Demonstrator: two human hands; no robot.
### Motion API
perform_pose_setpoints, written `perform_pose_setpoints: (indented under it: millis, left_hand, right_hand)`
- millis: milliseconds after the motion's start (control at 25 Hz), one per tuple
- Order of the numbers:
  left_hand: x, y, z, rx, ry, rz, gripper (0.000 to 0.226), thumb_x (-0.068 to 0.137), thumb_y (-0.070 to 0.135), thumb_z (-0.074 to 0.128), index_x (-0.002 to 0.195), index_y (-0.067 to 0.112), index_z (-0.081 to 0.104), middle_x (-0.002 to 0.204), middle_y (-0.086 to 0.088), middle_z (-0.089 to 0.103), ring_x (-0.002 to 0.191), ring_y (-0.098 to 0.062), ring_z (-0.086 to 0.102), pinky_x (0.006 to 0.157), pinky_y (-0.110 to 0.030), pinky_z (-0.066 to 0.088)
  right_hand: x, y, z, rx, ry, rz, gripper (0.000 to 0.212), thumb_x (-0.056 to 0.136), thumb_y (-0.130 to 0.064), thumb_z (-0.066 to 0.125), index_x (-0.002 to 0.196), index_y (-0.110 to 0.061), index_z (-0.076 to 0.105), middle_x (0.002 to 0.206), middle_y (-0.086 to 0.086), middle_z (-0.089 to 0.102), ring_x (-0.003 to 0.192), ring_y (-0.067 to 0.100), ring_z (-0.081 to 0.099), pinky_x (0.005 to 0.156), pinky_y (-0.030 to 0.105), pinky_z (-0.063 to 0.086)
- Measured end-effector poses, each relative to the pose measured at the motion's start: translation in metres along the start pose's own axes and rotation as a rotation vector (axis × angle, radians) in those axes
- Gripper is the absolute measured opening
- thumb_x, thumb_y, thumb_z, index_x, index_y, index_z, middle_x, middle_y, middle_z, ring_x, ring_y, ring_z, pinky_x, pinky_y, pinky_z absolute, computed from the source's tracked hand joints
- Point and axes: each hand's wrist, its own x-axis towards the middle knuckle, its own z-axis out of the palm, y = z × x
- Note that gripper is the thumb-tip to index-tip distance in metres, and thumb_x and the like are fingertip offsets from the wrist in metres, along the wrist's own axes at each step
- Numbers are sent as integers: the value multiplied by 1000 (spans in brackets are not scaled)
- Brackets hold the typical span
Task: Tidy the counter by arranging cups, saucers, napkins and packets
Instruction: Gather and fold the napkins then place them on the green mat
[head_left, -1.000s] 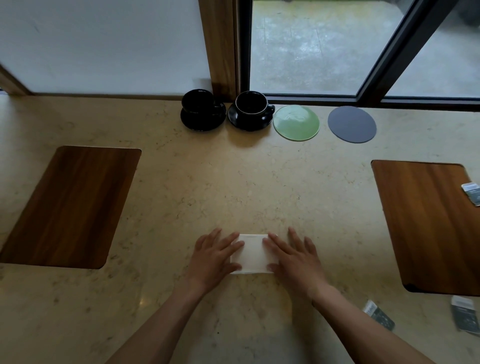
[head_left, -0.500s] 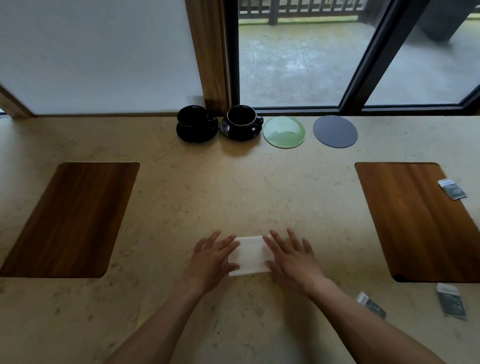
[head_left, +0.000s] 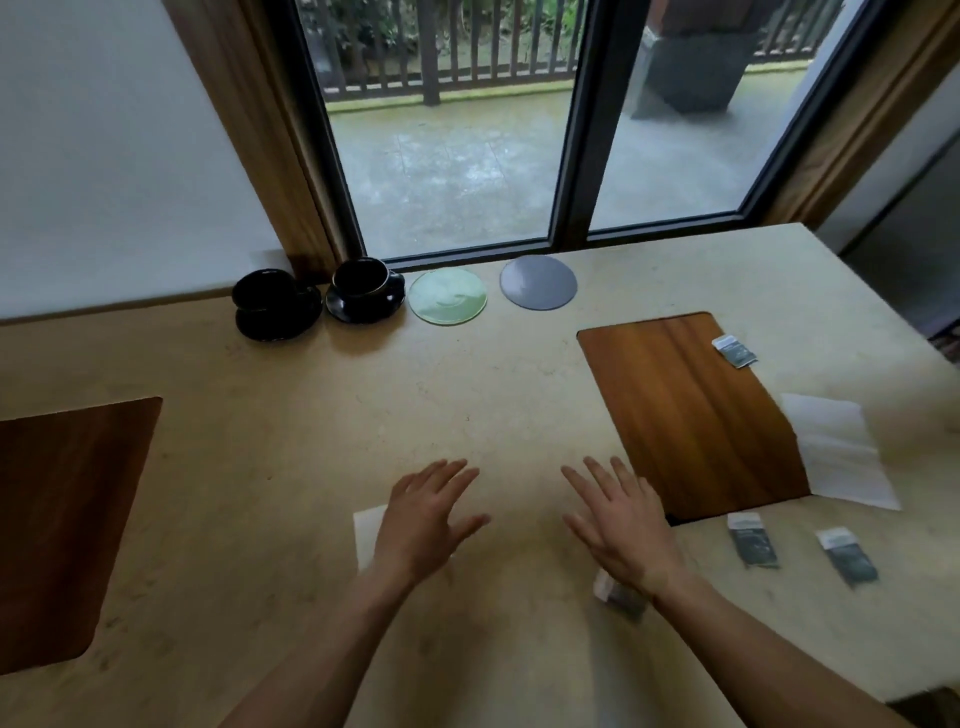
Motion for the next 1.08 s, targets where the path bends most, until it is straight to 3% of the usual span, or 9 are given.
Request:
perform_pose_setpoints:
  millis: [200,320,520,680,920,1080]
  left_hand:
    - [31,97,20,91,-60,65,80,81,82,22,149,41,25,160,8,21,148,-19,20,117,-46,19]
    - [51,171,35,104,-62,124,85,77,86,9,150,44,16,162,9,9,150,-19,7,120,-48,10]
    - [86,286,62,108,-31,210,82,80,86,22,146,40,34,157,7,29,146,-22,25,115,-47,22]
    - [113,347,77,118,-18,244,81,79,85,19,144,40,36,154,8,37,144,-20,30,114,-47,28]
    - [157,374,95,128,-6,268,65,84,76,33,136,40,48,142,10,52,137,-21,41,110,-48,33]
    - [190,375,110,119,-1,307,54,86,70,41,129,40,56,132,12,60,132,-20,46,109,-49,35]
  right_hand:
    - [-49,104,-8,73,106,165,86,73,-74,-20,149,-43,5,161,-7,10,149,23,3,117,49,16]
    - [-87,177,-9,120,160,251,80,78,-74,-10,149,-44,8,161,-7,12,149,22,5,116,50,16]
    - [-149,292,-14,142,214,362,72,84,-68,3,148,-41,21,158,-6,24,147,22,15,115,48,21]
    - [-178,351,-12,188,262,443,66,87,-65,14,143,-36,37,150,-3,41,142,25,30,110,51,31]
    - [-153,390,-9,239,292,447,68,86,-65,15,141,-35,42,150,-5,41,142,21,29,111,48,28]
    - [-116,400,-9,270,297,429,65,86,-63,23,135,-31,51,141,-4,51,135,21,41,107,45,34]
